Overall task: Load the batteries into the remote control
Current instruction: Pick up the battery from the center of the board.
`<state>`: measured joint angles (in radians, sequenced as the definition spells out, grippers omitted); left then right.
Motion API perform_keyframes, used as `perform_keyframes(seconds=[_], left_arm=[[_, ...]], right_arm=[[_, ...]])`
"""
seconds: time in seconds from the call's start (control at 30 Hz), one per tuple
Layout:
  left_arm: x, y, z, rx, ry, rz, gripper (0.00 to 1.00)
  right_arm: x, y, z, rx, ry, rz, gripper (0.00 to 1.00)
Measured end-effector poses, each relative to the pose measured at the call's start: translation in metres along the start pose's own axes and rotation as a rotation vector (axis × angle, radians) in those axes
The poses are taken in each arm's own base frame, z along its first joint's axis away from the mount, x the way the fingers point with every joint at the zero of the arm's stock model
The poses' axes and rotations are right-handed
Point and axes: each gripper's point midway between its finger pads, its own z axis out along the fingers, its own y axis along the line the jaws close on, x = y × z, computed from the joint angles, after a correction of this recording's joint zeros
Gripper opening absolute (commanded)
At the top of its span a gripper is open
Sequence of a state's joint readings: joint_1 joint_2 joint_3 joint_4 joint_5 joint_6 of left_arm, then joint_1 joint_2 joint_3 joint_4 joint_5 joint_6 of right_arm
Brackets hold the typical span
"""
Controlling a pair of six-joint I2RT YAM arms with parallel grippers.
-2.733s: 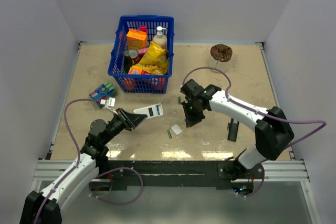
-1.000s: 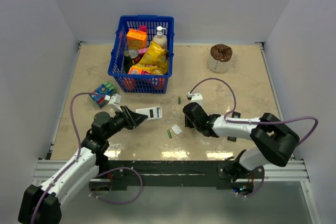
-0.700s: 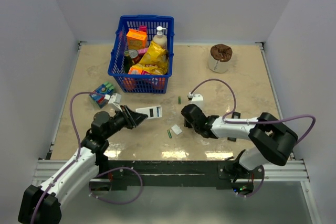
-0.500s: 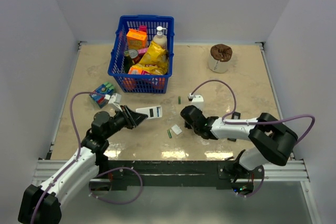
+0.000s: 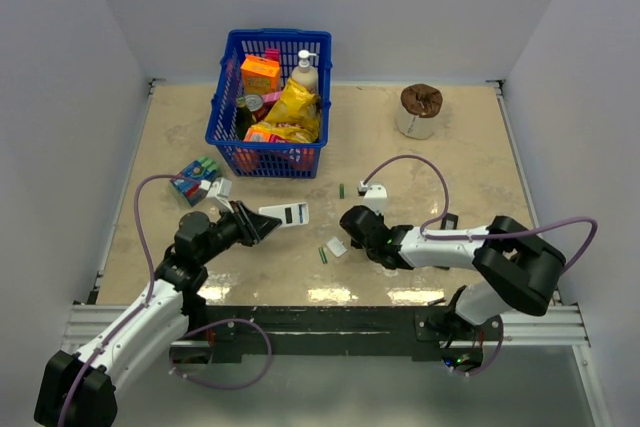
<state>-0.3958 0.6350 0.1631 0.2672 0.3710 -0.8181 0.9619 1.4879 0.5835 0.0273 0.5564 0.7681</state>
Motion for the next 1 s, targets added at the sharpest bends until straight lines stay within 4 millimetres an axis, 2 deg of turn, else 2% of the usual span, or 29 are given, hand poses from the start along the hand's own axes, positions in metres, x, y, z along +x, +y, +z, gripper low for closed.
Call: perform_keyframes(seconds=[0.17, 0.3, 0.4, 0.6, 0.7, 0.83, 1.0], left_arm=[[-0.001, -0.001, 0.000, 0.003, -0.002, 0.001, 0.00], [-0.003, -0.002, 0.000, 0.005, -0.005, 0.003, 0.00], [-0.003, -0.003, 0.000, 0.007, -0.006, 0.003, 0.00], [-0.006, -0.008, 0.001, 0.032, -0.019, 0.005, 0.00], [-0.006, -0.010, 0.000, 0.056, -0.032, -0.003, 0.00], [-0.004, -0.013, 0.000, 0.085, -0.048, -0.024, 0.00], [-0.005, -0.018, -0.001, 0.129, -0.067, -0.055, 0.00]], right_arm=[[-0.001, 0.001, 0.001, 0.022, -0.010, 0.004, 0.14], [-0.001, 0.001, 0.001, 0.034, -0.015, 0.009, 0.00], [-0.001, 0.000, -0.001, 0.040, -0.006, 0.003, 0.00], [0.006, -0.010, -0.032, 0.018, 0.104, -0.093, 0.00], [-0.012, 0.004, -0.054, -0.055, 0.125, -0.121, 0.00], [-0.051, 0.041, -0.090, -0.220, 0.110, -0.135, 0.00], [-0.087, 0.074, -0.133, -0.407, 0.085, -0.168, 0.00]])
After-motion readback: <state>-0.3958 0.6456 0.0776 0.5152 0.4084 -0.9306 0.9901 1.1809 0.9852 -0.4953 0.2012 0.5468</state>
